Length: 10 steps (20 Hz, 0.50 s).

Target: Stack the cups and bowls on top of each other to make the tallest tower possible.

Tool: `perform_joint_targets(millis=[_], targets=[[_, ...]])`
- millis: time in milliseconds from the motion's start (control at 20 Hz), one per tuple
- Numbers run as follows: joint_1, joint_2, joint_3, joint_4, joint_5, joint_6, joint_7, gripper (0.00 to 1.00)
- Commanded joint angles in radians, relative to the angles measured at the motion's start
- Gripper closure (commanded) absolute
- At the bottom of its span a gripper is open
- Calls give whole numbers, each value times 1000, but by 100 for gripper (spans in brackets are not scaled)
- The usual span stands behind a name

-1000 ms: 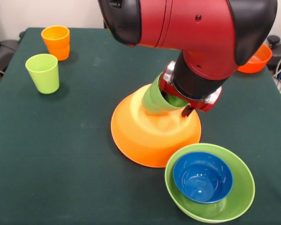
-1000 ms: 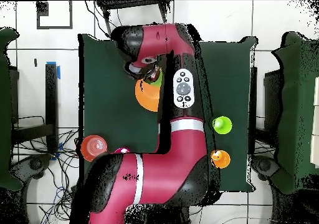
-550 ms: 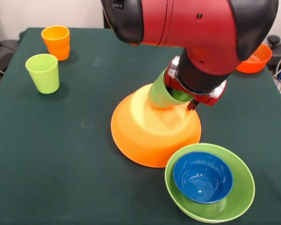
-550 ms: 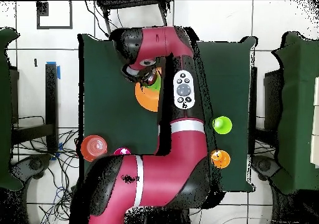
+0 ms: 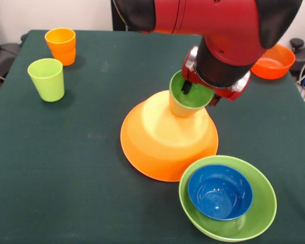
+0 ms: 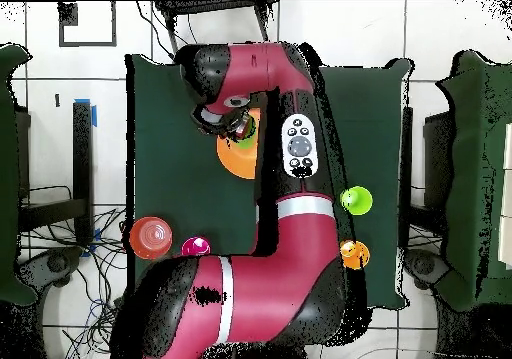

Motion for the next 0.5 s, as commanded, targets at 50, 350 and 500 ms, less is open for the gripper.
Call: perform_joint_targets(millis=[50, 350, 500], targets=[[-35, -40, 62, 83, 5, 101, -278, 0], [-51, -42, 85, 38, 5, 158, -323, 0], [-57, -68, 85, 71, 10, 151, -321, 0]])
